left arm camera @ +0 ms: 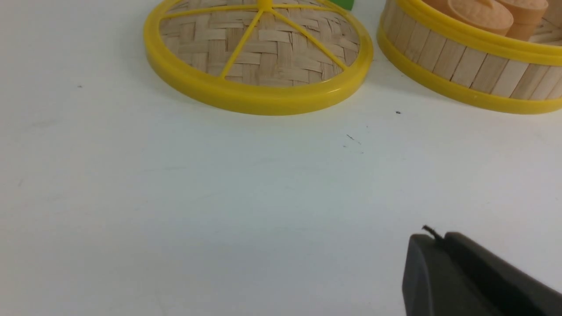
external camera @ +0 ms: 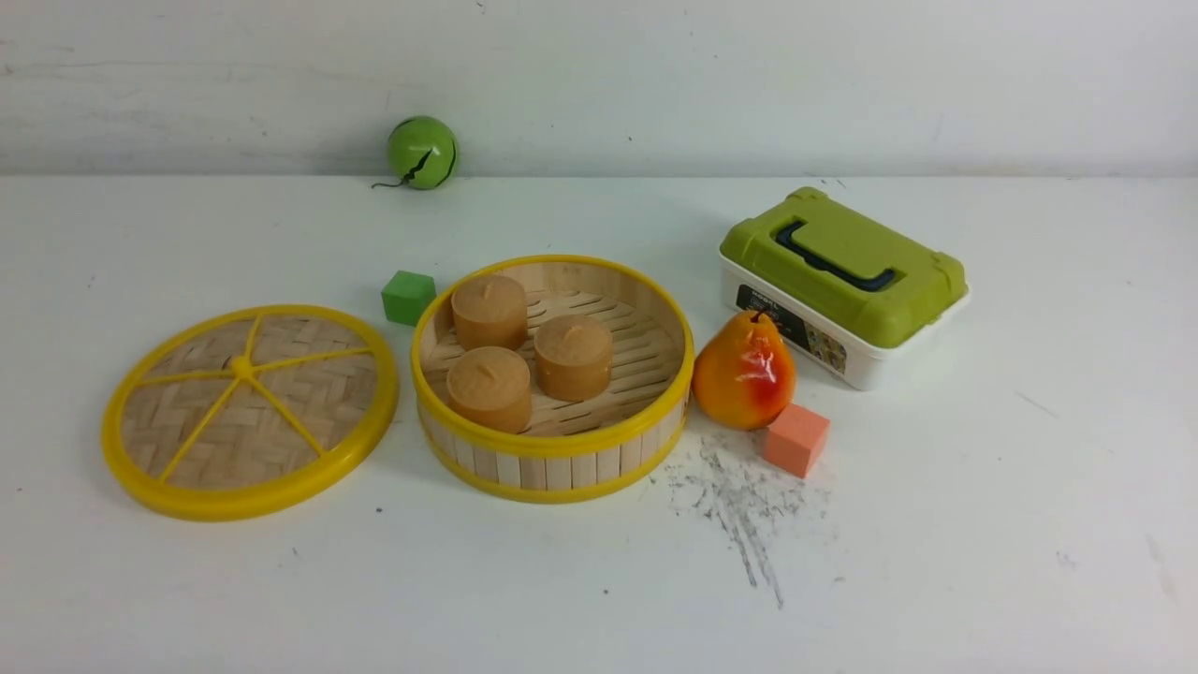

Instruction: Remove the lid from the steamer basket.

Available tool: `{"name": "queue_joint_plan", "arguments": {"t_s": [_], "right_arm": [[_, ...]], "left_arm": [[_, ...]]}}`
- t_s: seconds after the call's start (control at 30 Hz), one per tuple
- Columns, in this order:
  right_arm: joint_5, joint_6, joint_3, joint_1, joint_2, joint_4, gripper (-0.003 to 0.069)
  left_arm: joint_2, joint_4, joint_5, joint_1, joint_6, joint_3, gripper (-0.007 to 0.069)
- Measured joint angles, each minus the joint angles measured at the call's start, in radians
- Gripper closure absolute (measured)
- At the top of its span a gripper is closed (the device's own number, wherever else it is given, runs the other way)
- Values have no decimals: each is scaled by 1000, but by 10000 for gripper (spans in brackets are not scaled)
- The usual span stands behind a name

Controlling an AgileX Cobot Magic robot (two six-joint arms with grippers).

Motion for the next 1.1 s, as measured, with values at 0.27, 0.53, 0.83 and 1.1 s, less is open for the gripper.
{"name": "queue_joint_plan", "arguments": {"t_s": [0.27,0.53,0.83,1.1], "right_arm": [[0,0,0,0,0,1,419],[0,0,0,0,0,1,419],[0,0,0,0,0,1,419],[0,0,0,0,0,1,419]], "left_arm": [[0,0,0,0,0,0,594],[0,0,0,0,0,0,585],[0,0,0,0,0,0,576],[0,0,0,0,0,0,564]]}}
